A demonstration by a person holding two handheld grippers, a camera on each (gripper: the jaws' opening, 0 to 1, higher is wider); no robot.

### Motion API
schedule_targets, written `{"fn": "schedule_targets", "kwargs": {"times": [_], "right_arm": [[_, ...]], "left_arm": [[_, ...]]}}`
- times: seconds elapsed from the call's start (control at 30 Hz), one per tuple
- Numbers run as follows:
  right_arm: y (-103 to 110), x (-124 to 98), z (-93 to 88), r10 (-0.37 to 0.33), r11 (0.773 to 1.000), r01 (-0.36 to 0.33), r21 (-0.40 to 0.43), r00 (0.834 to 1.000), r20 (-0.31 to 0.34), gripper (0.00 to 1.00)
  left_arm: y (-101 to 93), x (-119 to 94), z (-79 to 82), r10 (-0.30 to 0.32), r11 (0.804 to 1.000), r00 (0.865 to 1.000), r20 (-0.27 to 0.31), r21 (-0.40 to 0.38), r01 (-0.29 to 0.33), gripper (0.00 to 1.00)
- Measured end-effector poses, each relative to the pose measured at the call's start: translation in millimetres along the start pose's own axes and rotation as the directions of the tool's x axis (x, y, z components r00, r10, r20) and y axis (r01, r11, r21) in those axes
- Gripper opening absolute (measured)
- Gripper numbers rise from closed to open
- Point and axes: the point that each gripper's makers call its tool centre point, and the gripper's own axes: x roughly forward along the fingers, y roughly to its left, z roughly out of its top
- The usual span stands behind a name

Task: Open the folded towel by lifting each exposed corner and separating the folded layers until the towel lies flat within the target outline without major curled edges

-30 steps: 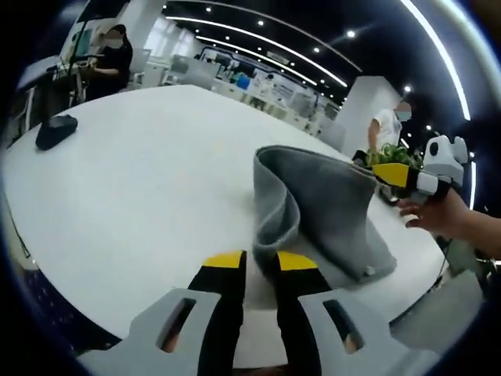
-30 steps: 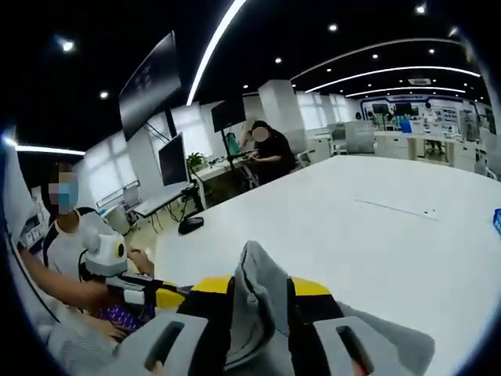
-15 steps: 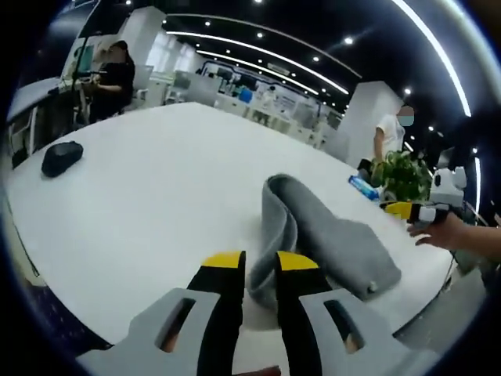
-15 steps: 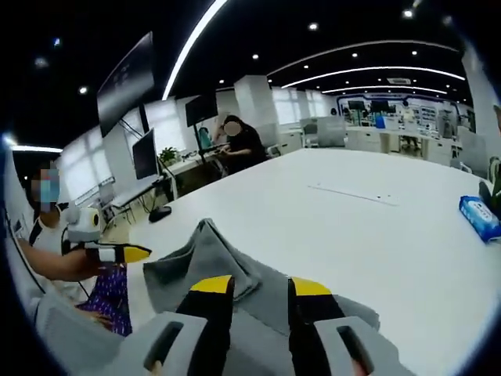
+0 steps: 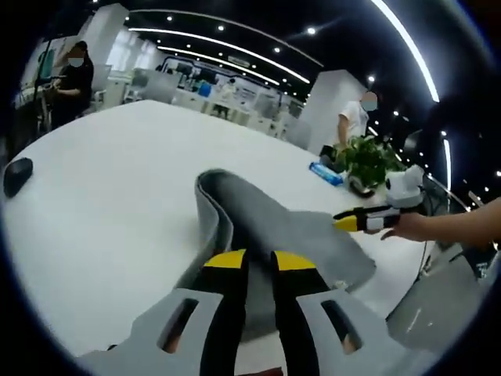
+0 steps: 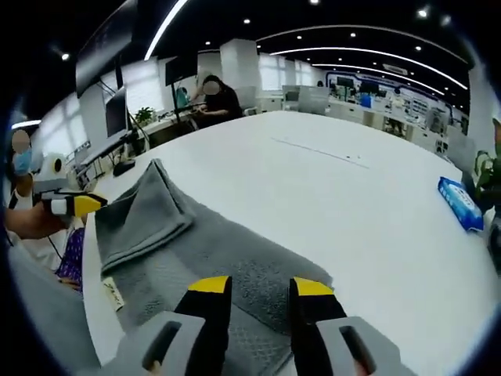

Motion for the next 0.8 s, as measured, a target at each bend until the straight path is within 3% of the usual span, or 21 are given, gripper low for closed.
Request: {"fn": "schedule_targets", "kwargs": {"times": [0.07,0.2,0.4,0.6,0.7,0.8], "right_arm": [[-0.6,2.6,-8.6,-0.002,1.0,0.0,-0.031,0.999,-0.039,0.26],[2.0,4.9,-11.4,-0.014,0.996,0.011,-0.086,0.999,-0.035,0.24],[1.5,4.0,-12.6,-0.014,0.994,0.009,-0.107,0.999,-0.049,0.23],[-0.2,3.7,-14.0,0.003,0.997,-0.008,-0.081,0.998,-0.062,0.23],[-0.3,2.4,-14.9,0.001,0.998,-0.006,-0.065,0.997,-0.079,0.22],[-2.4,0.2,-17.6,-0.01,0.999,0.008,-0.033,0.996,-0.089,0.22]], "left_arm": [[6.7,3.0,-4.5,0.022,1.0,1.0,-0.019,0.003,-0.022,0.11],[30.6,6.5,-14.4,0.103,0.994,0.993,-0.06,0.048,-0.1,0.12],[54.4,9.9,-24.9,0.166,0.984,0.979,-0.117,0.08,-0.158,0.12],[58.5,13.7,-25.1,0.168,0.984,0.977,-0.128,0.089,-0.158,0.1],[57.3,20.3,-23.2,0.14,0.979,0.984,-0.109,0.164,-0.121,0.1],[61.0,27.1,-19.1,0.136,0.982,0.983,-0.127,0.15,-0.116,0.09]]}}
